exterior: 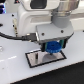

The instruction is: Insert the blue gear onto the right peg, followed by the red gear

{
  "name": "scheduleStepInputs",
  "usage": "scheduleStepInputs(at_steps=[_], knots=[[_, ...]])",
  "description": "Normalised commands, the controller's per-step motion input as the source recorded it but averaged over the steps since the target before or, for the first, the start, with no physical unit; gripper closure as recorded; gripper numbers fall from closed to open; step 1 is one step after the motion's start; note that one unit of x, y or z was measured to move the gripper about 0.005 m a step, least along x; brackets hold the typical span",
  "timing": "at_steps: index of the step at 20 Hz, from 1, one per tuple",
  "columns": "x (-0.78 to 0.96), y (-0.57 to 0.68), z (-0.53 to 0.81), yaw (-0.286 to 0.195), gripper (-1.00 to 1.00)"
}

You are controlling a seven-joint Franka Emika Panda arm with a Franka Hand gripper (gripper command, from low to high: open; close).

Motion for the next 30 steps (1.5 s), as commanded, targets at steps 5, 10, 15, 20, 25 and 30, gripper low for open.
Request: scheduleStepInputs(at_steps=[5,10,15,20,25,30], knots=[[0.10,0.00,0.04,0.000,1.00],[0.14,-0.01,0.01,0.000,1.00],[0.17,-0.02,0.01,0.000,1.00],[0.12,0.00,-0.03,0.000,1.00],[0.29,-0.06,-0.01,0.000,1.00],[0.42,-0.03,0.00,0.000,1.00]])
